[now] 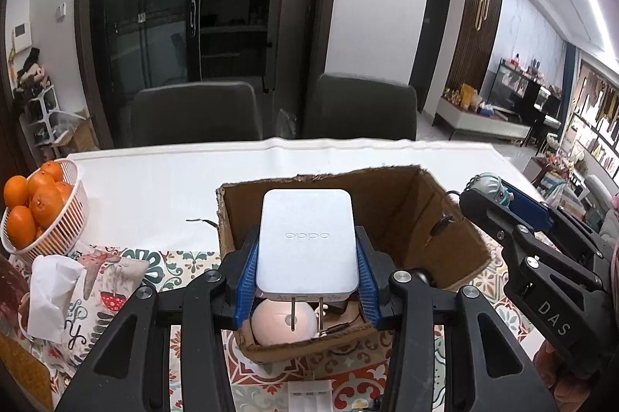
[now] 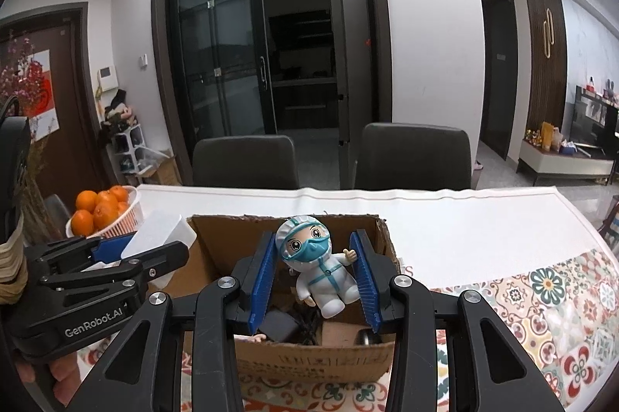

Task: Organize rigid objects
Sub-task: 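Open the left tool to drop the charger while the right tool releases the figurine into the box, then move both tools back from the box toward the battery tray and black device, then grasp the white battery tray with the left tool while the right tool grasps the black device, then carry the battery tray with the left tool while the right tool carries the black device over the box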

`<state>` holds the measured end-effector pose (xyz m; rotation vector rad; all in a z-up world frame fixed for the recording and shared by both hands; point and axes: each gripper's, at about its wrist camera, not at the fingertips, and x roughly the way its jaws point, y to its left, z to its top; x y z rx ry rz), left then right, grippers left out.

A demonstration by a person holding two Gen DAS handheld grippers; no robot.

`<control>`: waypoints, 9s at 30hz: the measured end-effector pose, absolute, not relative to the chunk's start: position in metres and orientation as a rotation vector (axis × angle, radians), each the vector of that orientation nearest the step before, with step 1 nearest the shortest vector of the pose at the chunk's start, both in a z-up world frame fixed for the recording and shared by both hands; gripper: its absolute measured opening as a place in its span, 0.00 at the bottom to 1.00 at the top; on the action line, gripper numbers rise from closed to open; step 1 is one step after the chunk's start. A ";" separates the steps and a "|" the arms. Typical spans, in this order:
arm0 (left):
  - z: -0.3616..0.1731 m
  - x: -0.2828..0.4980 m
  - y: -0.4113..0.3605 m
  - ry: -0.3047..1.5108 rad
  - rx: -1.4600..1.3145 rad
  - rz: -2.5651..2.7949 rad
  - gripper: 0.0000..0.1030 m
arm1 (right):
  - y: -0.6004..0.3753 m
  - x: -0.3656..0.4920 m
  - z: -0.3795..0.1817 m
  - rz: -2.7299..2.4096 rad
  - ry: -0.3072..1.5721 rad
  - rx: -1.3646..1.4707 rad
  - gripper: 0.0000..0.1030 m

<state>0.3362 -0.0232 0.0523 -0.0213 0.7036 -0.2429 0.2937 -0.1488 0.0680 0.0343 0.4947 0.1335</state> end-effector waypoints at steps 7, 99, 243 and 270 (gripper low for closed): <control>0.039 0.353 -0.026 0.767 -0.030 -0.254 0.43 | -0.152 0.320 0.052 0.147 0.586 0.045 0.39; -0.078 0.183 -0.006 0.836 0.040 -0.221 0.60 | -0.131 0.163 -0.041 0.100 0.717 0.003 0.74; 0.063 0.257 -0.026 0.546 0.017 -0.221 0.46 | -0.156 0.228 0.073 0.206 0.498 0.057 0.38; 0.041 0.329 -0.028 0.640 0.016 -0.189 0.46 | -0.151 0.303 0.059 0.189 0.575 0.007 0.38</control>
